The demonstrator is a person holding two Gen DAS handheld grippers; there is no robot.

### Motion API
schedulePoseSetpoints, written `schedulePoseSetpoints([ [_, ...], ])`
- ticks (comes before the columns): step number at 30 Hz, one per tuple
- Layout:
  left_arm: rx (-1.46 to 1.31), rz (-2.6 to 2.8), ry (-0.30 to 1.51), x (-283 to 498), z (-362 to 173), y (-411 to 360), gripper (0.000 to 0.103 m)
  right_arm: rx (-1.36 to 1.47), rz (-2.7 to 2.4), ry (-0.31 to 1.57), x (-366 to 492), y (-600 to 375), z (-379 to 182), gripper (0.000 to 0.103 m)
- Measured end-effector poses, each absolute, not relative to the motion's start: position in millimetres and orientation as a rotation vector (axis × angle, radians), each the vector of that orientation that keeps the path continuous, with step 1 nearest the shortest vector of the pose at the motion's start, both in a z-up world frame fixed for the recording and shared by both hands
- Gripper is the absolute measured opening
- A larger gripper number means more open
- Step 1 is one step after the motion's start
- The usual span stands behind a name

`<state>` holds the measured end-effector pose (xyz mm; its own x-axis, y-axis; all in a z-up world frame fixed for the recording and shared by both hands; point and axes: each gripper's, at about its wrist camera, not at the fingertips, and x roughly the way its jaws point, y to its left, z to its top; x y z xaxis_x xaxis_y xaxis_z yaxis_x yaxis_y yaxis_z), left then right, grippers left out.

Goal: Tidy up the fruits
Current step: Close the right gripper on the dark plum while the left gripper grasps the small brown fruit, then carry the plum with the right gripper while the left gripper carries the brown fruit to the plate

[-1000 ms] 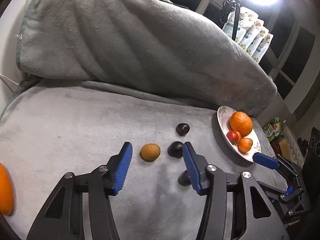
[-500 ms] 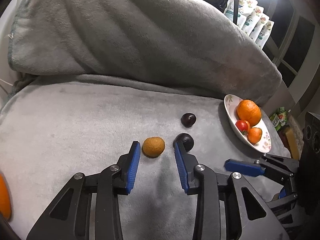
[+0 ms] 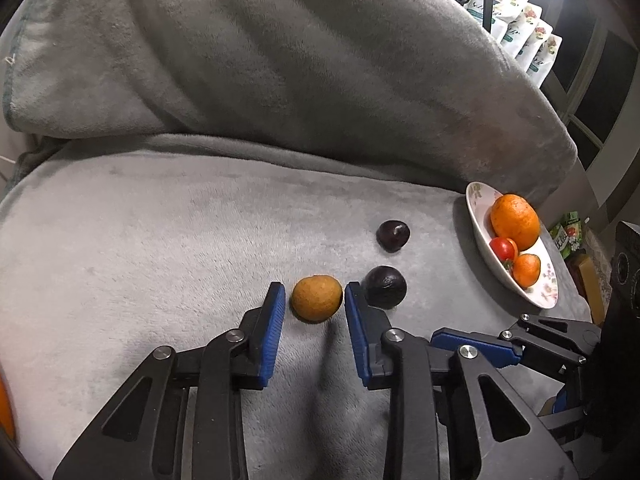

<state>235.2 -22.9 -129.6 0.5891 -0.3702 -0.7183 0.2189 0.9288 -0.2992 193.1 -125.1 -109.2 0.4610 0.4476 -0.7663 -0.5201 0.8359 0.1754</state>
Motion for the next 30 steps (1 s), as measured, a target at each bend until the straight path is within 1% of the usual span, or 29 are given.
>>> schedulePoseSetpoints([
  [2,-0.187,-0.344,0.88,236,-131,-23,0.029,-0.089,0.598,0.921,195,-124,-110,0.034],
  [5,-0.198,-0.345,0.878,237,-132,-21,0.026,-0.091,0.596,0.926,199,-120,-112,0.031],
  [7,-0.204,-0.351,0.877,238,-134,-20,0.025,-0.092,0.599,0.926,200,-119,-114,0.025],
  [8,-0.212,-0.353,0.877,238,-134,-19,0.025,-0.093,0.6,0.927,201,-118,-115,0.025],
  [16,-0.228,-0.346,0.872,235,-134,-14,0.025,-0.069,0.596,0.907,198,-124,-115,0.024],
  [24,-0.259,-0.337,0.85,226,-123,-4,0.025,-0.016,0.598,0.864,186,-143,-103,0.024],
  [30,-0.256,-0.354,0.828,221,-111,-9,0.025,0.017,0.575,0.818,170,-167,-91,0.024],
])
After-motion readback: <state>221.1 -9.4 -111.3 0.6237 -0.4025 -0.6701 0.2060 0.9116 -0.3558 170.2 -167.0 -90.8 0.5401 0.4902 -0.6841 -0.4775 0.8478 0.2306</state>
